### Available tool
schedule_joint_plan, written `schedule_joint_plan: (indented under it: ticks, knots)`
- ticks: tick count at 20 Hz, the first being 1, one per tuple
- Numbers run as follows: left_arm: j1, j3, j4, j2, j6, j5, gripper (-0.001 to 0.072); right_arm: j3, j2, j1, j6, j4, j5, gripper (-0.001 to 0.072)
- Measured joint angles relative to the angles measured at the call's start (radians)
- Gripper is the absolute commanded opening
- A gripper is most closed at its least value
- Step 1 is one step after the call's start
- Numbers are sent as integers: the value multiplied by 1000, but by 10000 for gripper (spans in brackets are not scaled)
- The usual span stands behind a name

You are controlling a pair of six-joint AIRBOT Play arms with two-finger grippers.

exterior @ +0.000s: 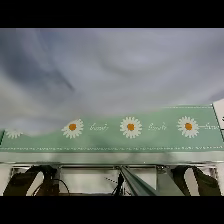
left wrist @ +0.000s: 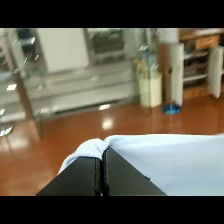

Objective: Fold the shirts.

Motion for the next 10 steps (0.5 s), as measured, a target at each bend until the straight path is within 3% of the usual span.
schedule_joint_plan:
  ticks: [4, 10]
  knots:
    - [51, 7, 10, 25, -44, -167, 16, 8, 44, 0, 57, -61, 152, 19]
    - [124, 8, -120, -42, -110, -392, 16, 10, -32, 0, 81, -127, 427, 18]
